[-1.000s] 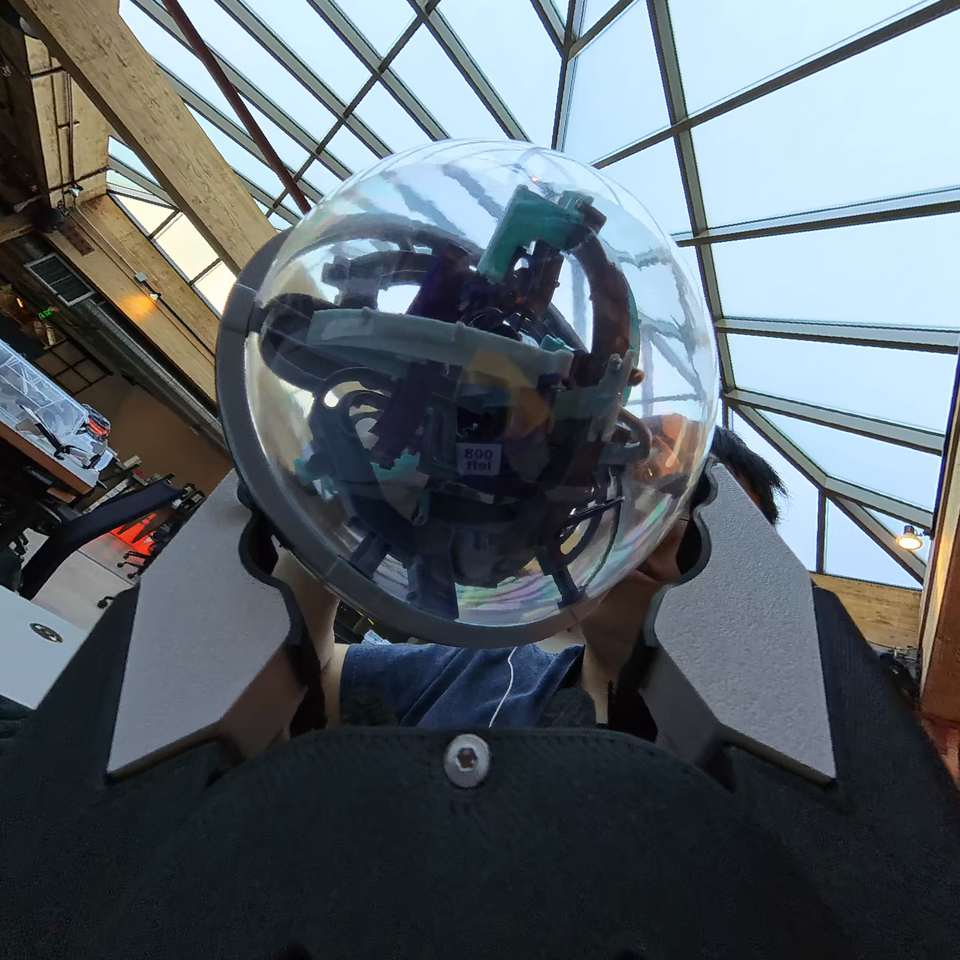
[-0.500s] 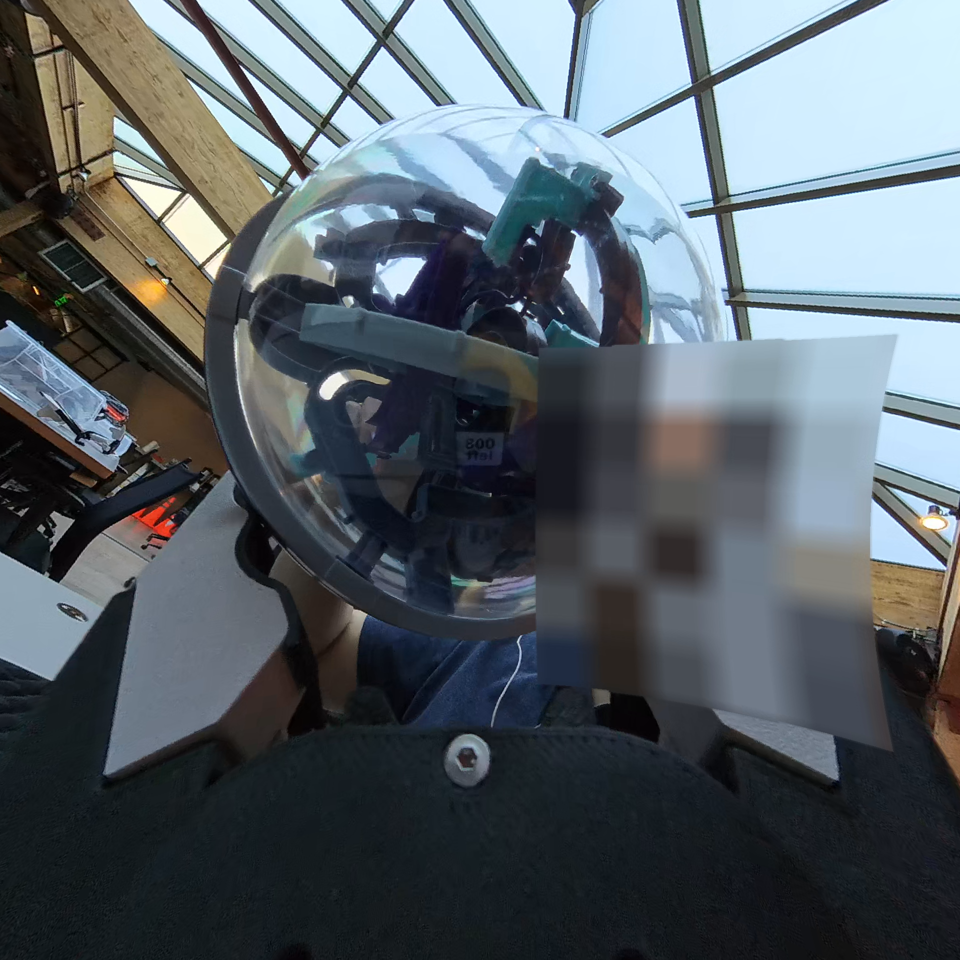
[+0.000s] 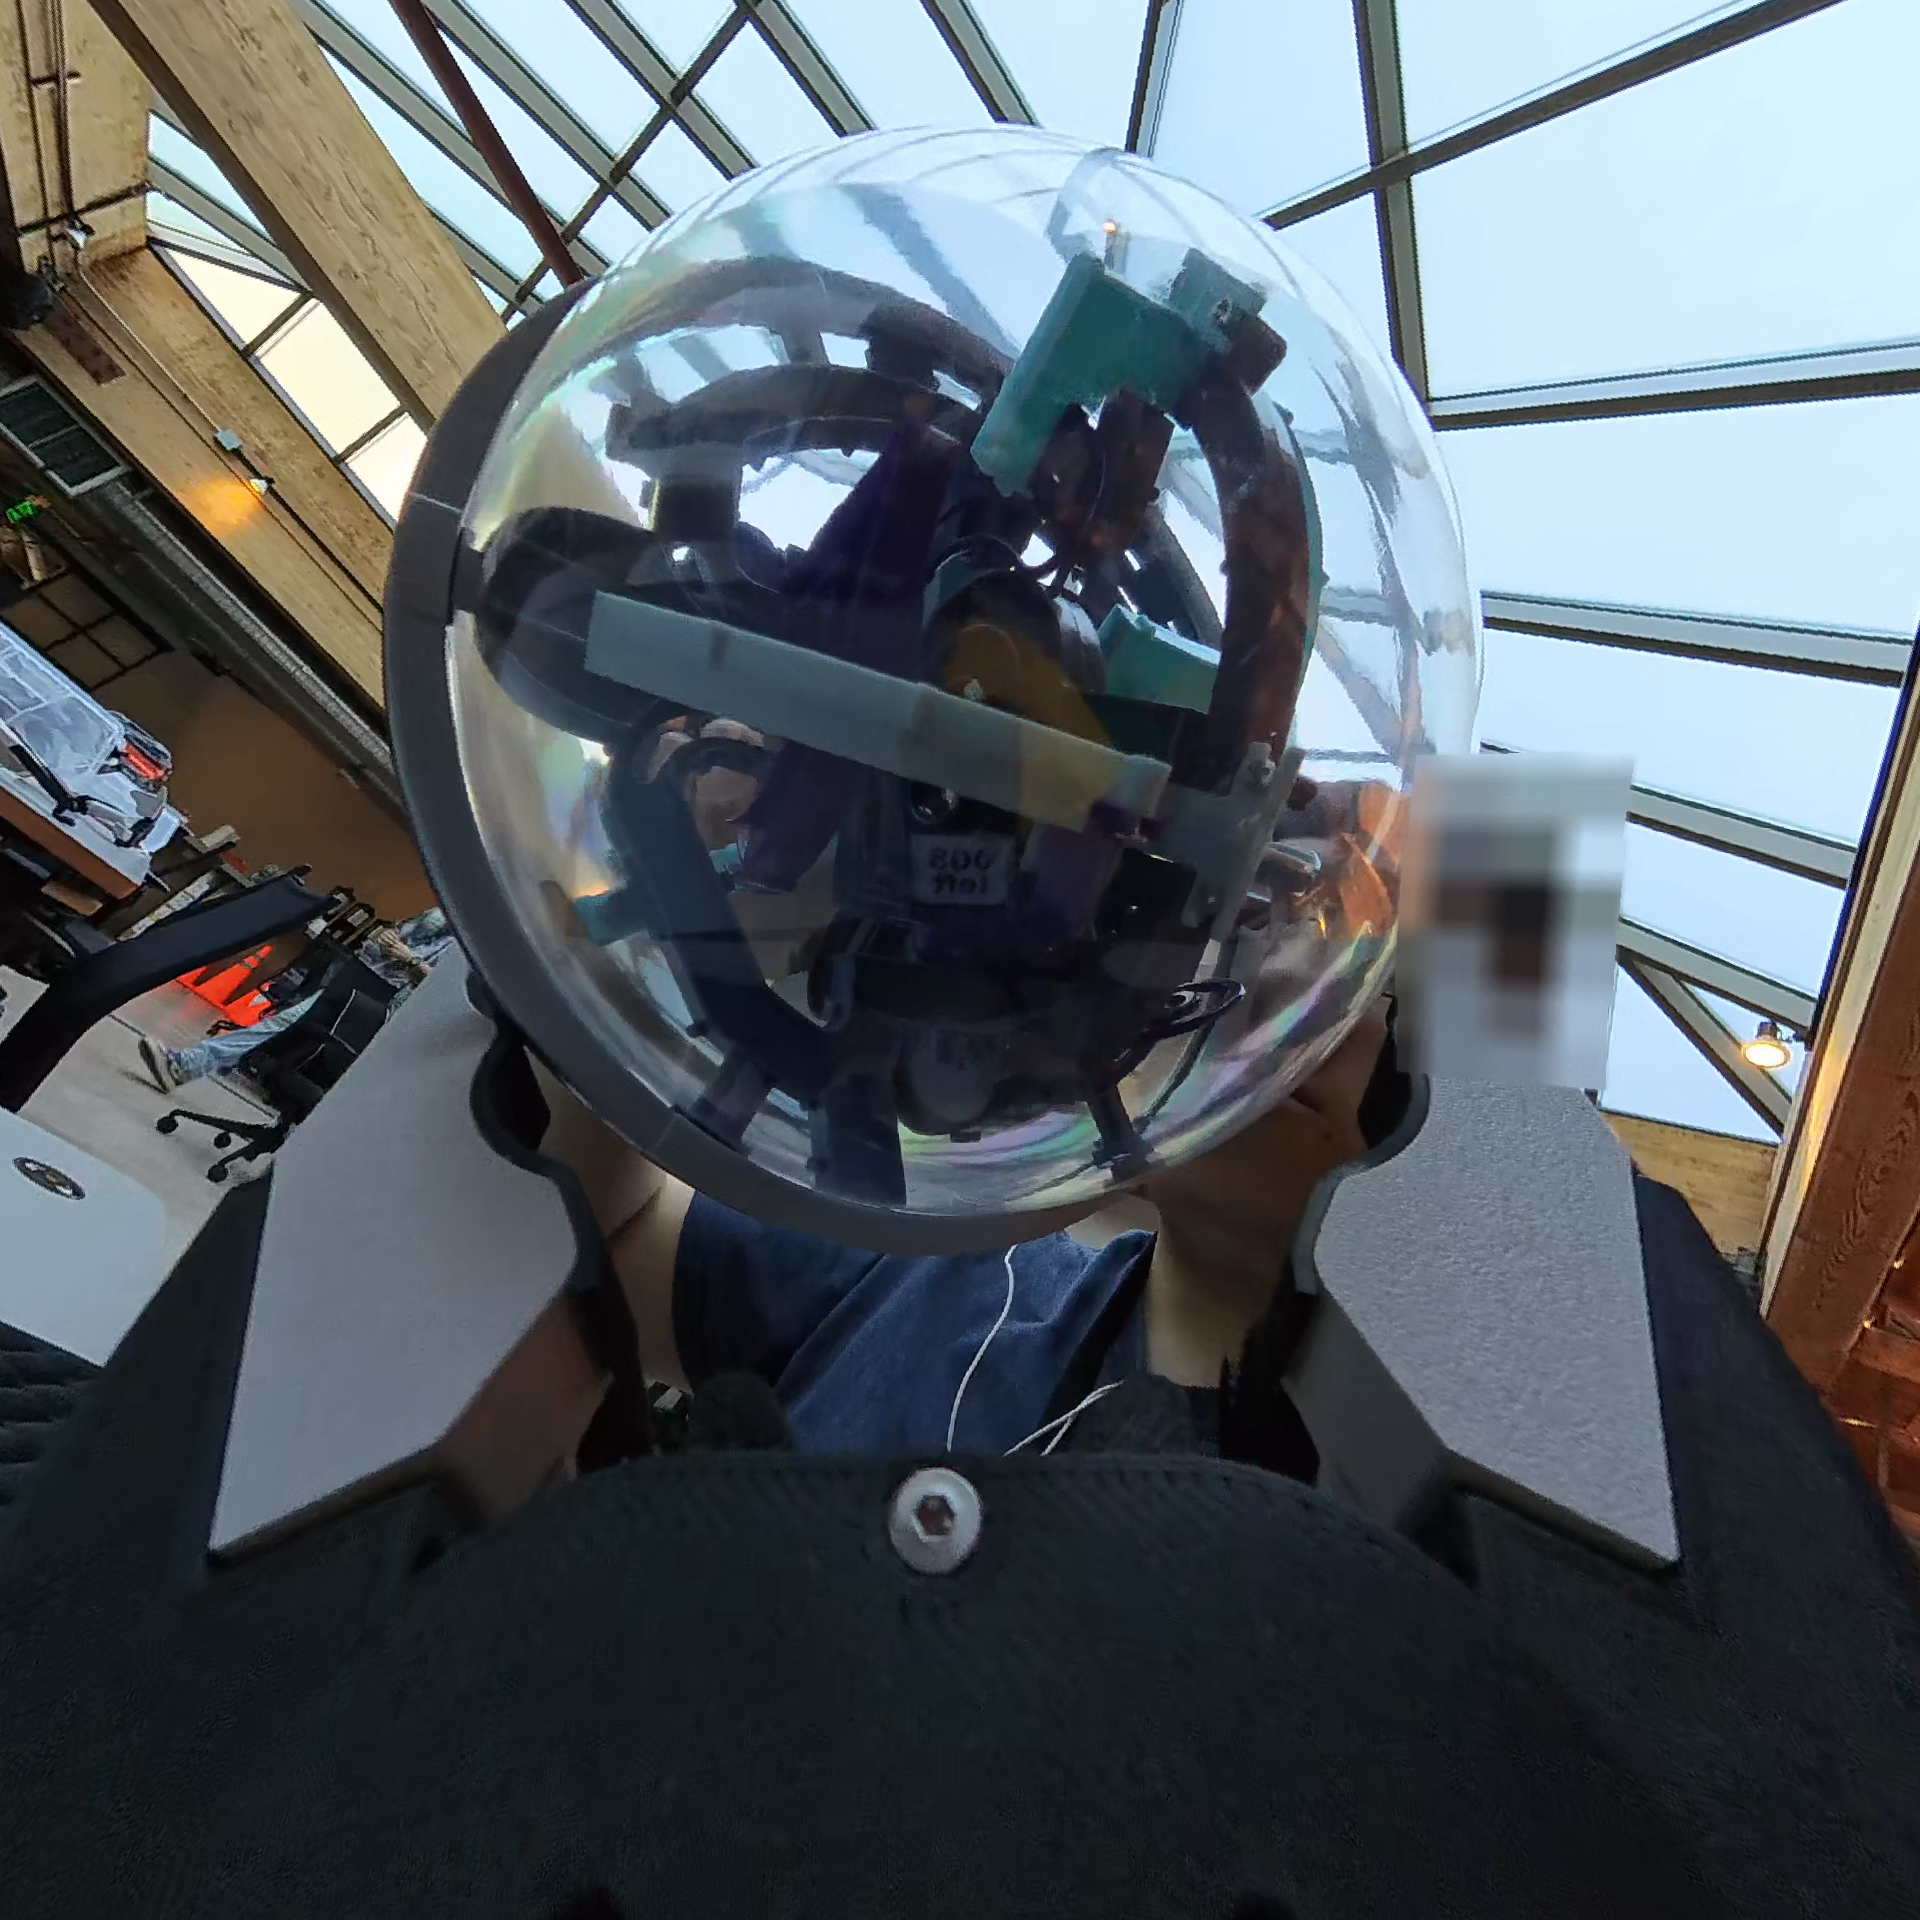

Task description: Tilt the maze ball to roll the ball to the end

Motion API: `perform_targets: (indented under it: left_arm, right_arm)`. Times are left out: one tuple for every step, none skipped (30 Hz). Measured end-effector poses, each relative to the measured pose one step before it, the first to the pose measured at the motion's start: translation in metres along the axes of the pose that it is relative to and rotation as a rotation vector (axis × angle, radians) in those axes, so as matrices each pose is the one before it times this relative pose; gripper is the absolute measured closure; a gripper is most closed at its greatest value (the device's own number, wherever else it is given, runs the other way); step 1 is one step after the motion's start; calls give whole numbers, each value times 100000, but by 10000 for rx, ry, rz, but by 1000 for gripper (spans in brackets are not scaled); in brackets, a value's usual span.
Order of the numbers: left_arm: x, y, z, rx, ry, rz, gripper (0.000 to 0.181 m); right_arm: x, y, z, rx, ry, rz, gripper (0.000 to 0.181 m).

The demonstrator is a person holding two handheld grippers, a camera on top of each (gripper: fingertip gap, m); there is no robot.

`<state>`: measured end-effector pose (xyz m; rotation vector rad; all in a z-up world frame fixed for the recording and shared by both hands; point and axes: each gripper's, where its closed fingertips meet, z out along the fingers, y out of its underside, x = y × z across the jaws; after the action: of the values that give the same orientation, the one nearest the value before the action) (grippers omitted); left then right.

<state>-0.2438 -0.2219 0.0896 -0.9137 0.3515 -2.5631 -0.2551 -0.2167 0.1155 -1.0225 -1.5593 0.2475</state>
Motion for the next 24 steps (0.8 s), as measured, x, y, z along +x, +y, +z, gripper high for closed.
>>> perform_targets:
  left_arm:
    - [-33,16,32,-4,-16,6,23]
    - [-25,3,25,6,-12,5,23]
    - [-12,-33,11,26,-3,3,23]
    - [2,-69,1,53,2,-3,23]
    - [-13,-76,-3,56,-7,10,23]
    - [-3,-78,-1,54,-13,29,23]
    - [7,-54,-8,43,-7,30,23]
    - [21,-44,-1,22,-9,25,23]
    - [4,-45,18,28,-19,34,22]
    - [-1,-57,22,33,-25,45,22]
    - [8,-55,22,22,-22,42,22]
    - [17,-22,35,3,-8,35,22]
    - [31,21,35,-26,3,23,22]
    - [25,34,31,-31,1,12,22]
    - [8,25,46,-18,1,7,22]
    - [22,14,43,-12,5,6,22]
    - [22,13,41,-7,3,17,22]
    - [12,5,45,-11,-5,16,23]
    - [-15,12,46,-6,-13,4,22]
    - [8,7,35,-2,-1,-1,22]
    - [41,20,45,-7,24,-20,22]
    - [35,14,28,-5,31,-44,22]
    - [26,-9,7,6,23,-50,22]
    - [2,-9,0,8,12,-44,22]
  right_arm:
    - [4,23,-56,21,-19,7,27]
    - [10,27,-33,21,-6,2,27]
    - [-12,10,-40,26,-2,-40,27]
    - [10,34,-47,14,16,-64,28]
    - [12,39,-16,-6,23,-39,28]
    - [3,41,-25,-20,28,-57,28]
    - [-7,24,-38,3,27,-83,29]
    - [-7,5,-21,12,22,-53,29]
    - [9,0,-10,11,32,-17,29]
    - [24,11,-23,15,37,-38,29]
    - [25,-5,-14,26,36,-22,29]
    - [9,-33,-36,47,34,-38,29]
    - [-1,-66,-44,52,18,-35,29]
    - [2,-20,-51,20,3,-19,29]
    - [4,-18,-45,7,1,-17,29]
    - [3,-42,-39,28,4,-10,29]
    - [15,-40,-47,30,5,-23,29]
    - [8,-21,-50,20,-4,-22,29]
    - [21,14,-50,4,-7,13,29]
    - [23,-14,-51,23,-1,-7,29]
    - [-7,-60,-72,59,-6,-29,30]
    - [-12,-46,-73,45,-6,-22,30]
    - [-14,-13,-62,16,-9,-20,30]
    - [-20,26,-50,4,-17,-30,30]
